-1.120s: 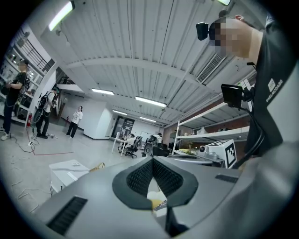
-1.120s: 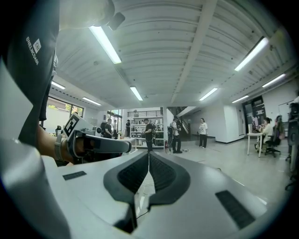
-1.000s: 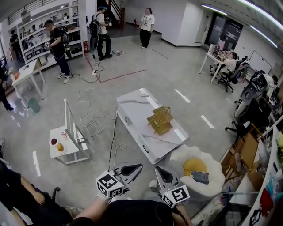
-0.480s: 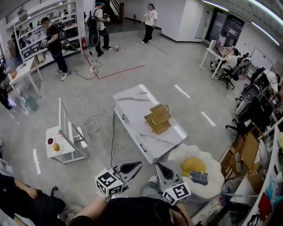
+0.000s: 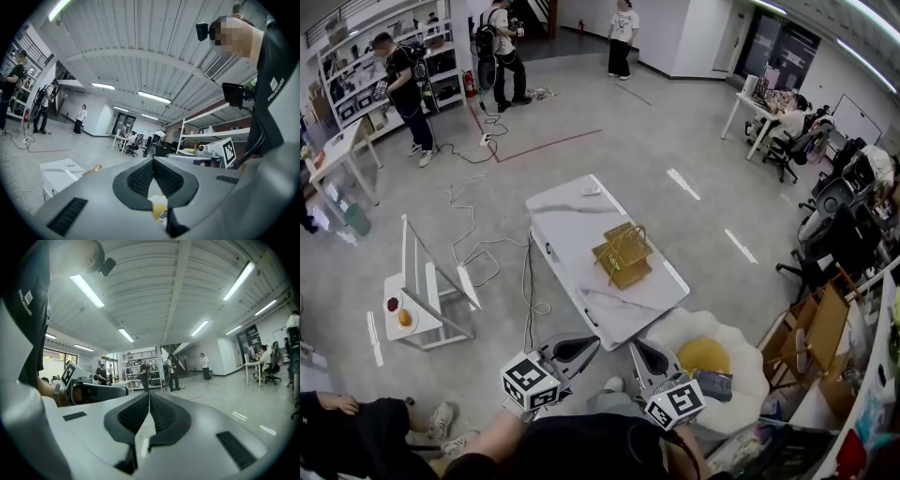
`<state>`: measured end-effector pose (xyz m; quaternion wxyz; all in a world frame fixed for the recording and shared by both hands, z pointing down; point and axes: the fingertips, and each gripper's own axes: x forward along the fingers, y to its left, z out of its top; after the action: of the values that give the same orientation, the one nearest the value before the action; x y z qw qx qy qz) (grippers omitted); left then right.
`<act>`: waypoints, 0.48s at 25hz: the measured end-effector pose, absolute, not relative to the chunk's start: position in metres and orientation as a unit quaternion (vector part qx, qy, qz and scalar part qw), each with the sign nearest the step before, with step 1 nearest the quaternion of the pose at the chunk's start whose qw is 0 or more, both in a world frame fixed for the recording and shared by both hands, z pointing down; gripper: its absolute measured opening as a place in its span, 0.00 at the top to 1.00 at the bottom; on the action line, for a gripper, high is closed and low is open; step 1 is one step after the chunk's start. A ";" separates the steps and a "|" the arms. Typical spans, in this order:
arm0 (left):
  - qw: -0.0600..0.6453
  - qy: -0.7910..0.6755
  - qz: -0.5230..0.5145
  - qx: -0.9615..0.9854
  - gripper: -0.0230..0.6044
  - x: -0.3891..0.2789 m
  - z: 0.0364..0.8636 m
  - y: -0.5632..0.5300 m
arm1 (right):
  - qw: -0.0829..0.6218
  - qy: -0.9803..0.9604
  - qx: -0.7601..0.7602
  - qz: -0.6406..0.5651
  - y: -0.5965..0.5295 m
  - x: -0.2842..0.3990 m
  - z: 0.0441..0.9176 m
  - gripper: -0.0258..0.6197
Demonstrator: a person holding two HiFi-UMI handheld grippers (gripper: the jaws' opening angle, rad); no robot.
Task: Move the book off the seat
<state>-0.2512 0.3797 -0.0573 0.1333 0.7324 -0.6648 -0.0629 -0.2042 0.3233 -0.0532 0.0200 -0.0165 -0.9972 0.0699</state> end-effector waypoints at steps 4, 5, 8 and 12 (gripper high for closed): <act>0.139 -0.663 -0.062 0.733 0.96 -0.262 -0.051 0.341 | 0.021 -0.997 -0.016 0.071 0.286 -0.214 -0.047 0.94; 0.142 -0.662 -0.060 0.733 0.96 -0.264 -0.050 0.331 | 0.021 -0.997 -0.015 0.073 0.276 -0.216 -0.046 0.94; 0.147 -0.660 -0.058 0.734 0.96 -0.267 -0.048 0.303 | 0.024 -0.996 -0.010 0.082 0.246 -0.221 -0.043 0.94; 0.148 -0.664 -0.053 0.731 0.95 -0.271 -0.051 0.268 | 0.027 -0.995 -0.020 0.092 0.213 -0.226 -0.043 0.94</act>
<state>-0.2708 0.2676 -0.0509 0.1480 0.7306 -0.6645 -0.0534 -0.2255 0.2133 -0.0425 0.0273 -0.0196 -0.9952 0.0922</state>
